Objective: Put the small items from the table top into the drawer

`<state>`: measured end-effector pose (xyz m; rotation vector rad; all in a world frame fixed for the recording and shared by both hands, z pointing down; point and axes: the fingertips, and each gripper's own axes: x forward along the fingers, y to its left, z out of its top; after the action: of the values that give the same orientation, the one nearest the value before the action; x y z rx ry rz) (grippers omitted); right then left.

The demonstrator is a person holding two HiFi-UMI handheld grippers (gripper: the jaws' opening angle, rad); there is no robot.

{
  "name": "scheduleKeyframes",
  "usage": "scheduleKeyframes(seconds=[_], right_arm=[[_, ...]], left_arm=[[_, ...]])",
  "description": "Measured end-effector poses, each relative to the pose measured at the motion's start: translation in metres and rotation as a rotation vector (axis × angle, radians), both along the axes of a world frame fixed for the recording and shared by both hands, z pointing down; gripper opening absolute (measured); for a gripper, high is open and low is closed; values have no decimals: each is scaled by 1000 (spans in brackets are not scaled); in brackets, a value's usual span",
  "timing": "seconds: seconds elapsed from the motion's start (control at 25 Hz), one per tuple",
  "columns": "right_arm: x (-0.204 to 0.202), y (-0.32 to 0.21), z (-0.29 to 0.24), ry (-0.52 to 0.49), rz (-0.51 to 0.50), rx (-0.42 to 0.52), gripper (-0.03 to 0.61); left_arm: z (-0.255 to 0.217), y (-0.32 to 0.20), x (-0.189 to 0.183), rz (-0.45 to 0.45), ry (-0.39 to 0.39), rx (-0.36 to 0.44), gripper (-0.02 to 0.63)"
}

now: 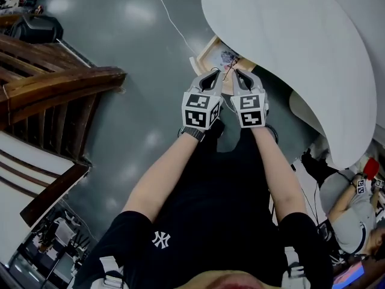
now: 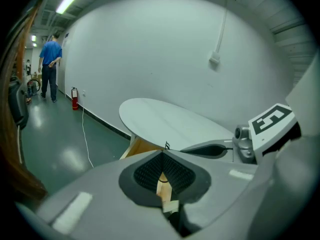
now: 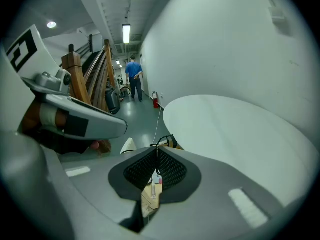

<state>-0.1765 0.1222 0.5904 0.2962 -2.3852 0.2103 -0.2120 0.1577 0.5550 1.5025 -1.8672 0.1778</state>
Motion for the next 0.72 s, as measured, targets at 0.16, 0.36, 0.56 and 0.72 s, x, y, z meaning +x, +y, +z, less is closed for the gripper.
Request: scheduleKeyframes(seconds=[0.16, 0.36, 0.56, 0.72], right_arm=[[-12, 2, 29, 39, -14, -18, 34], [-22, -7, 63, 81, -11, -31, 34], [-31, -10, 86, 121, -17, -47, 34], [-36, -10, 103, 143, -25, -59, 35]], left_arm=[[9, -2, -8, 3, 3, -1, 0], [27, -8, -15, 10, 14, -6, 0], [38, -9, -24, 6, 24, -9, 0], [46, -10, -31, 1, 24, -8, 0]])
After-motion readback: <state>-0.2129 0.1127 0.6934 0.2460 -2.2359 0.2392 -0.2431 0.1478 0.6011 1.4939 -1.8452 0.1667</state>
